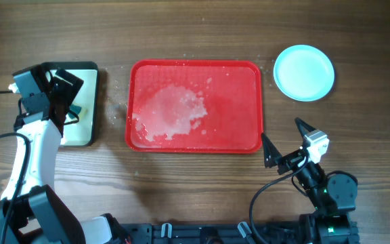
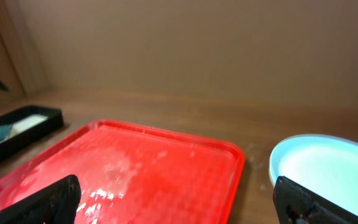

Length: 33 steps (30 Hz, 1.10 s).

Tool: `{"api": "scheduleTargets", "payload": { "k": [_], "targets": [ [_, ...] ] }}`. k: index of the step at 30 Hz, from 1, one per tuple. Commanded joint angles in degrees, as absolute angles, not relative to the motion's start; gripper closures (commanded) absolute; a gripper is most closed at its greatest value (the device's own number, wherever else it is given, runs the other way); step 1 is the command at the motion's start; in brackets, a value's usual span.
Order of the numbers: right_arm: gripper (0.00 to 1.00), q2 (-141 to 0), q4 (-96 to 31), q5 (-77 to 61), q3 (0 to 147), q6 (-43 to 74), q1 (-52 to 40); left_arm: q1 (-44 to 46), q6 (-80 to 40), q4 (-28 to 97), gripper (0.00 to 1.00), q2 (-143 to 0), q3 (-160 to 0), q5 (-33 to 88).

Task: Clean dirty plates on tray and stack at the side

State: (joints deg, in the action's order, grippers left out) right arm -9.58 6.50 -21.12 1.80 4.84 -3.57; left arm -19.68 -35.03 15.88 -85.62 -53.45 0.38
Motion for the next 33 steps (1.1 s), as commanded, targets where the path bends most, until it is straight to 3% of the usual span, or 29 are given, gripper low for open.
{"api": "scheduleTargets", "payload": {
  "k": [1,13,33],
  "targets": [
    [0.00,-4.5,5.3,-17.1,0.3,4.7,-3.7,-20.2,-34.8,15.7,0.00,-85.5,-53.3,0.6],
    [0.00,-0.2,0.0,-3.3,0.3,4.5,1.5,-20.2,-34.8,15.7,0.00,-85.5,-53.3,0.6],
    [0.00,-0.6,0.1,-3.0,0.3,4.5,1.5,-20.2,-34.7,16.1,0.00,-85.5,-53.3,0.6]
  ]
}}
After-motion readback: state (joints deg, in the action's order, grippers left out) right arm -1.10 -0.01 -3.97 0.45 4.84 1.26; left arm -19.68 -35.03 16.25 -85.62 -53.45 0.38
